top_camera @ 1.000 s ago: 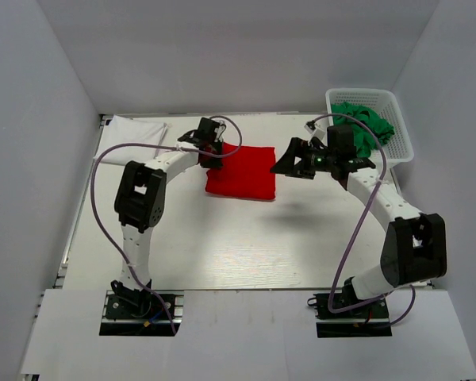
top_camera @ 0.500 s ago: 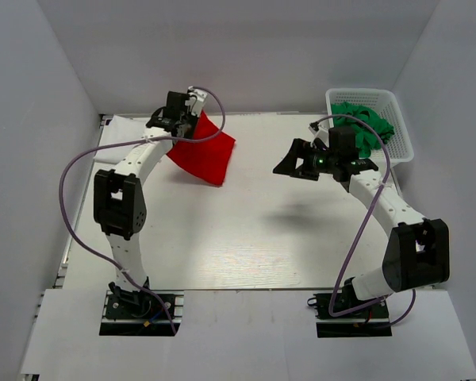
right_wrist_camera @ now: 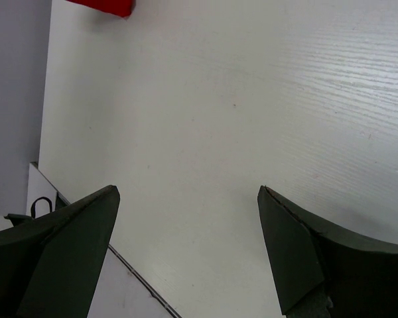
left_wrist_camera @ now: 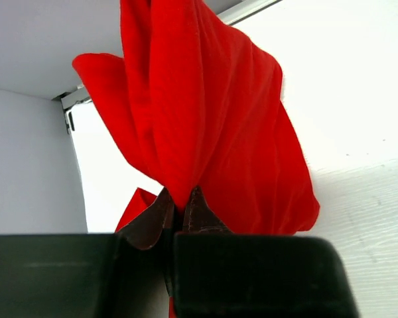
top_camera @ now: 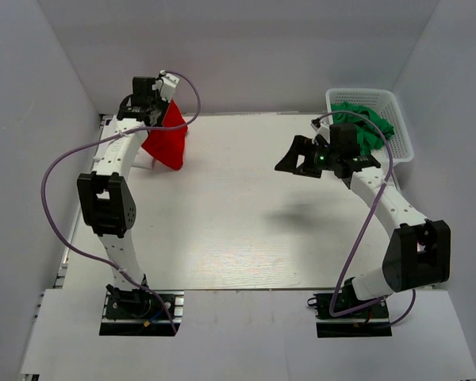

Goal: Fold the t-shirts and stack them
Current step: Put the neatly folded tshirt into the corner of the board with the left arm

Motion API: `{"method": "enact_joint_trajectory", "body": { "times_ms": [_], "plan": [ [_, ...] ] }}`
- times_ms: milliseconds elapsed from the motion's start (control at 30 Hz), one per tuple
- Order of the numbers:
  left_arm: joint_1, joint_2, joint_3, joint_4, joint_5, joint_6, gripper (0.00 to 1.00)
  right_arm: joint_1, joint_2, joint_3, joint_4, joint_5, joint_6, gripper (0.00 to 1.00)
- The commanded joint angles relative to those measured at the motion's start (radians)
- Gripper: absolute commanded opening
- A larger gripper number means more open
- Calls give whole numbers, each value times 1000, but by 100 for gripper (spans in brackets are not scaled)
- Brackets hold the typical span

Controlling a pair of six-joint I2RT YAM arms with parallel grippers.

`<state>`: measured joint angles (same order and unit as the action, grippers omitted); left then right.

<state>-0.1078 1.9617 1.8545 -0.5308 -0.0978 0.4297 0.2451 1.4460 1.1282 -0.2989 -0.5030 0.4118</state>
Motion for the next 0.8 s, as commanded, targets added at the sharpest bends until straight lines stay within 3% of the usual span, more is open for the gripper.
{"method": "enact_joint_trajectory", "body": {
  "times_ms": [0,533,767],
  "plan": [
    [25,-96,43,34,47,50,0,2,-13,51,-8,9,10,90],
    [140,-129,51,47,152,46,0,2,-16,24,4,24,55,90],
    [201,-38,61,100,41,-23,0,2,2,54,-22,47,56,90]
  ]
}}
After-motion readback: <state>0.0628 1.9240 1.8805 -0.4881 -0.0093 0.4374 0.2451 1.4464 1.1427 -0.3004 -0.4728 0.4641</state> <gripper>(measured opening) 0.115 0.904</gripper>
